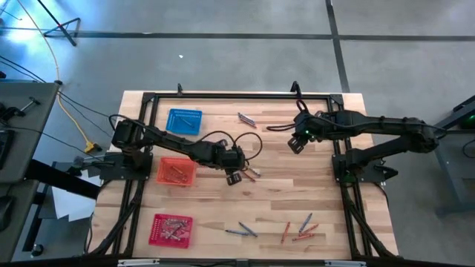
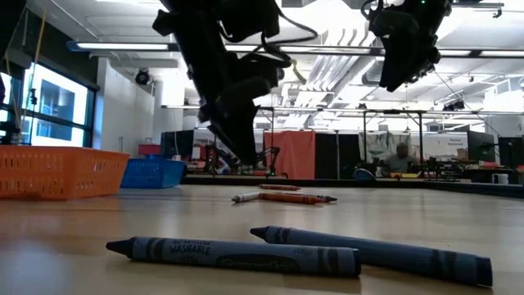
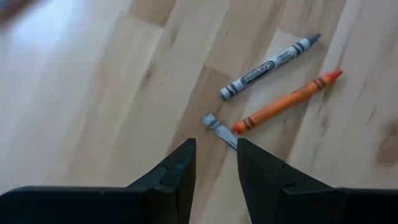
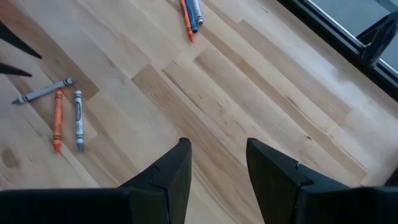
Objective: Sort crayons
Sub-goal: Put the gray crayon into the red bin
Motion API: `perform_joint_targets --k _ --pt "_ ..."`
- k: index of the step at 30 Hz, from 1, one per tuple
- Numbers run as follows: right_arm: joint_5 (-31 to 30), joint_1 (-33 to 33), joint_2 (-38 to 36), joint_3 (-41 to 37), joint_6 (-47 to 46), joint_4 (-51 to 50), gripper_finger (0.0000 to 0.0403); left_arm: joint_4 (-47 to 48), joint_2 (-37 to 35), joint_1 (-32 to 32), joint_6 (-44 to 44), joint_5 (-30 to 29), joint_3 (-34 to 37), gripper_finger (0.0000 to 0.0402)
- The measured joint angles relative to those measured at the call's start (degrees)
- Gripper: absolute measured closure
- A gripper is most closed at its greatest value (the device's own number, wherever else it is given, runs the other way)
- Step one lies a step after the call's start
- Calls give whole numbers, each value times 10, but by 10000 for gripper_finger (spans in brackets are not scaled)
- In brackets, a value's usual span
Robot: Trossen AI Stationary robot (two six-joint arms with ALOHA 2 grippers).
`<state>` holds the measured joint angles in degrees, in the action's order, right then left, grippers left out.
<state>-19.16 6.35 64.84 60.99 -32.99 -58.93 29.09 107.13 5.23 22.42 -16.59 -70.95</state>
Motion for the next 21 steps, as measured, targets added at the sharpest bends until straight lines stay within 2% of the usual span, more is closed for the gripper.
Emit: perform_joint_targets --k 6,10,21 --pt "2 0 0 0 11 -1 254 1 0 -22 156 24 0 297" --pt "7 0 0 0 24 -2 254 -20 3 -36 218 83 0 297" --pt "11 0 0 0 50 -14 254 -47 51 -35 254 131 0 297"
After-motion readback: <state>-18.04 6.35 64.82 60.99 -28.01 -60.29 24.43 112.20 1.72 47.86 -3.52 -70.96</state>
